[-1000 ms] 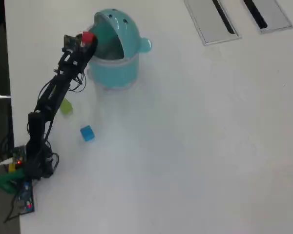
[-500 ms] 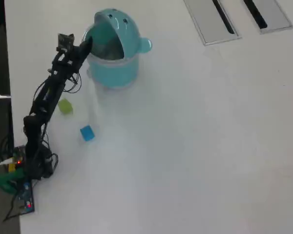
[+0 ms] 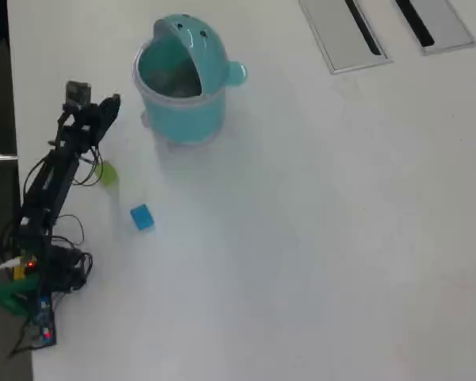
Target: Grasp RGB lego blocks and put them in the bin one by one.
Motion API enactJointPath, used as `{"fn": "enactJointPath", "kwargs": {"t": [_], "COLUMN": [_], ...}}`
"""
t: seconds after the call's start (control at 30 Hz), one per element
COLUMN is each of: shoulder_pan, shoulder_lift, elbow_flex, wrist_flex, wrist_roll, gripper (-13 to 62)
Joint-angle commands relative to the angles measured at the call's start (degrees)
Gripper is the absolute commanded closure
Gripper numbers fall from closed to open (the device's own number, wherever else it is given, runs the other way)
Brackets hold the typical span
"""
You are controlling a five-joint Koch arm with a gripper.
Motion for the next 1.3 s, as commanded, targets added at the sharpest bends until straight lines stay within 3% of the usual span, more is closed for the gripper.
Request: {"fn": "enactJointPath", "kwargs": {"t": [0.0,0.7,1.27], "shoulder_pan": [-1.3,-7.8,-6.6], "shoulder_lift": [3.3,8.7,0.1], "elbow_flex": [-1.1,24.3,29.1], "wrist_flex": [0.5,7.9,-2.7], "wrist_roll": [-0.5,-9.3,-12.2], "gripper": [15.8,15.8,16.2]}}
